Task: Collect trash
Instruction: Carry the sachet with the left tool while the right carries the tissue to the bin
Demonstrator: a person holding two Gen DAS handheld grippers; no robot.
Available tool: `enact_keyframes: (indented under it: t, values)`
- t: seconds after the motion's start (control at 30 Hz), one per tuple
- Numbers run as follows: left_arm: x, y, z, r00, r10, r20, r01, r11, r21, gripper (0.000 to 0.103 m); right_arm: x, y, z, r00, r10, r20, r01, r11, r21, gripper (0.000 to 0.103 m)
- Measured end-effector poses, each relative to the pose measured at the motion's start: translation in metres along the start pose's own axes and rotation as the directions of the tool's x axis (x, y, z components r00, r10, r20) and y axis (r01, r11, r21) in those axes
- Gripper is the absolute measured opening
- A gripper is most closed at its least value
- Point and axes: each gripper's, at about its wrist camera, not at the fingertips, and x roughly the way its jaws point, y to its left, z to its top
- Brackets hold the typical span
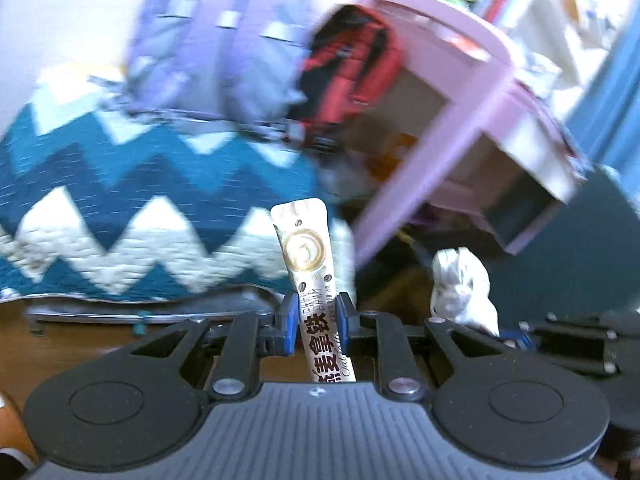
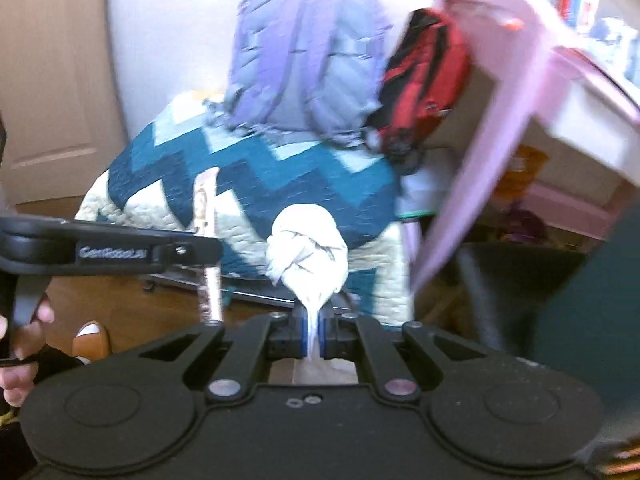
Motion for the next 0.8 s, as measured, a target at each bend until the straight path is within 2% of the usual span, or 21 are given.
enact_keyframes:
  t: [0.13, 0.3, 0.53, 0.8]
  values:
    - [-0.018, -0.044, 0.013, 0.998, -0.055, 0.013, 0.054, 0.996, 0.074, 0.020, -0.051, -0.036, 0.004, 0.998, -0.049, 0.033, 0.048, 0.998, 0.028, 0.004]
    - [-0.037, -0.109, 0.037, 0.989, -0.143, 0.044, 0.133, 0.973, 0.188, 0.020, -0.114, -0.085, 0.011, 0.989, -0.118, 0.085, 0.112, 0.991, 0.078, 0.004]
    - [-0.047, -0.213, 0.074, 0.962, -0.271, 0.031, 0.247, 0.913, 0.325, 0.020, -0.178, -0.158, 0.019, 0.965, -0.231, 0.122, 0.210, 0.963, 0.167, 0.004]
    - [-0.037, -0.332, 0.107, 0.931, -0.365, 0.010, 0.324, 0.838, 0.439, 0.020, -0.196, -0.241, 0.008, 0.926, -0.364, 0.098, 0.322, 0.899, 0.297, 0.004]
